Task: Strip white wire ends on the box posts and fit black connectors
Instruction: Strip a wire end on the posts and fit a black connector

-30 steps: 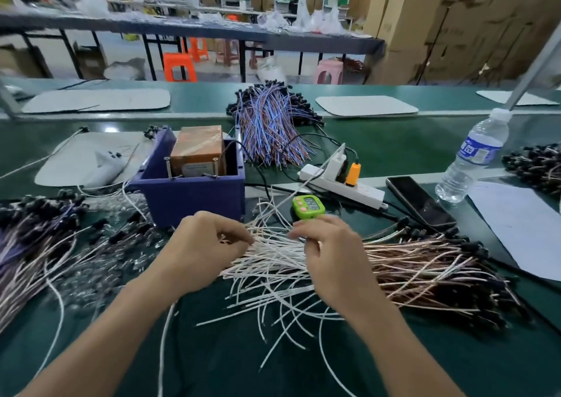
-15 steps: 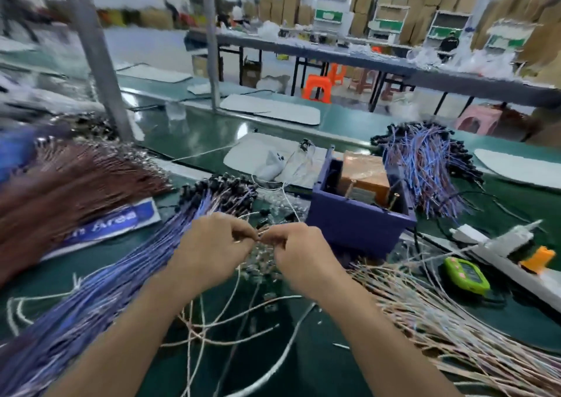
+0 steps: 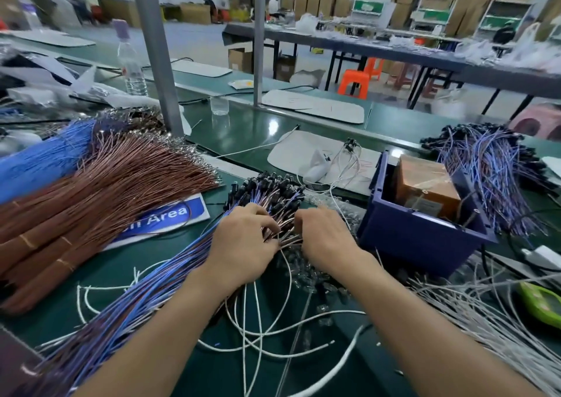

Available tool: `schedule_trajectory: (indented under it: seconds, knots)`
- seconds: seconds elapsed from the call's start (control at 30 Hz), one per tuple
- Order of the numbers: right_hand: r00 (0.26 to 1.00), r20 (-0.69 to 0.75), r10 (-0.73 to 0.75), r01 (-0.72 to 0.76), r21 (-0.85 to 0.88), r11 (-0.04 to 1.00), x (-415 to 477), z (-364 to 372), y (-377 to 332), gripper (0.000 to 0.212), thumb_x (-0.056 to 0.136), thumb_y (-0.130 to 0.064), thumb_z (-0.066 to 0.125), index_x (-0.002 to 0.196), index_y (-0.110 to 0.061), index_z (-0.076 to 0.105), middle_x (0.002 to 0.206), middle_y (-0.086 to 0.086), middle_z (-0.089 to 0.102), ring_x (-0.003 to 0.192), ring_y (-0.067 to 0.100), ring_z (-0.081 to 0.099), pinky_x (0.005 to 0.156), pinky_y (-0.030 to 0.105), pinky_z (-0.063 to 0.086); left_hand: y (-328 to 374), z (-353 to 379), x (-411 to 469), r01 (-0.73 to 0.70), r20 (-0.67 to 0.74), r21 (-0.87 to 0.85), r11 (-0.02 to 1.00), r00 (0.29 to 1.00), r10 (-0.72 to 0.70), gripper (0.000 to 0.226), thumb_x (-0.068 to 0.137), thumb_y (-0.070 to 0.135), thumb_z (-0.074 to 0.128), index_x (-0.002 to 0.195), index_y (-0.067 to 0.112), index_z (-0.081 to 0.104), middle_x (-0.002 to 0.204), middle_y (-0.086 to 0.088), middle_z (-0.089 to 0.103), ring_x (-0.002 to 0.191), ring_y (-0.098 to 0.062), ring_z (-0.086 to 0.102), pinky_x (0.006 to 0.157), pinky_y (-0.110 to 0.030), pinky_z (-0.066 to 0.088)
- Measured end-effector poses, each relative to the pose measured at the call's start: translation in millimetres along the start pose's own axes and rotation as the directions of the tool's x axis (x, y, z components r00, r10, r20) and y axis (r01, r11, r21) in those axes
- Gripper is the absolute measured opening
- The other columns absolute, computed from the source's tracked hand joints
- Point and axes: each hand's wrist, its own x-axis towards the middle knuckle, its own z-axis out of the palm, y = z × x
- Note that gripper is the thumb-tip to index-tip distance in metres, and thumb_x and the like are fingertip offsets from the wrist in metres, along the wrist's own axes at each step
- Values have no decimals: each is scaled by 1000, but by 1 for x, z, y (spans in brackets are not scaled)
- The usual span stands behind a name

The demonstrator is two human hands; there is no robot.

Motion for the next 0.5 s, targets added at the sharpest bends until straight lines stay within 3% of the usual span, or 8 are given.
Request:
schedule_trajectory:
  seconds: [0.1,0.17,0.27,0.37,0.43,0.5]
  knots:
    - [992,-123,-24,36,94,995,-11,-2,1,26,91,3,53,85,-18,67,86,1,57,96,24,51,85,36,45,6,-2,0,-50,-2,95,994,999,51,13,91,36,71,101,37,78,123,18,62,120,-10,53,107,-31,32]
    - [985,-158,-66,89,143,986,-19,-10,4,22,96,-7,55,89,-19,73,85,1,61,90,22,53,80,37,45,12,-5,-1,-80,-28,64,995,996,82,13,91,34,70,100,37,79,117,18,69,113,-10,59,101,-32,39]
    - [972,-205,-118,163,220,962,-36,-25,12,19,101,-21,53,92,-21,71,76,-4,64,74,19,57,68,40,49,24,-16,-1,18,12,-267,963,1000,-15,13,89,29,73,93,38,81,91,18,77,86,-3,69,78,-24,51]
    - [946,-313,-86,185,302,935,-58,-42,25,17,104,-28,52,92,-27,64,67,-5,61,58,14,54,55,37,47,37,-31,0,117,191,-651,750,982,13,16,91,11,74,88,23,83,73,3,77,68,-9,70,72,-26,57]
    - [924,-382,-29,185,378,907,-73,-54,36,16,104,-27,54,92,-31,65,66,-8,63,56,15,55,48,29,42,43,-39,-1,153,267,-735,660,961,75,17,93,6,72,85,16,83,69,-6,74,63,-12,66,65,-25,55]
    - [899,-437,17,181,406,896,-85,-63,46,17,102,-24,59,91,-34,68,69,-12,65,64,10,60,52,26,45,43,-45,-2,172,324,-738,653,938,119,18,95,8,71,87,17,84,68,-8,72,61,-10,62,57,-19,50]
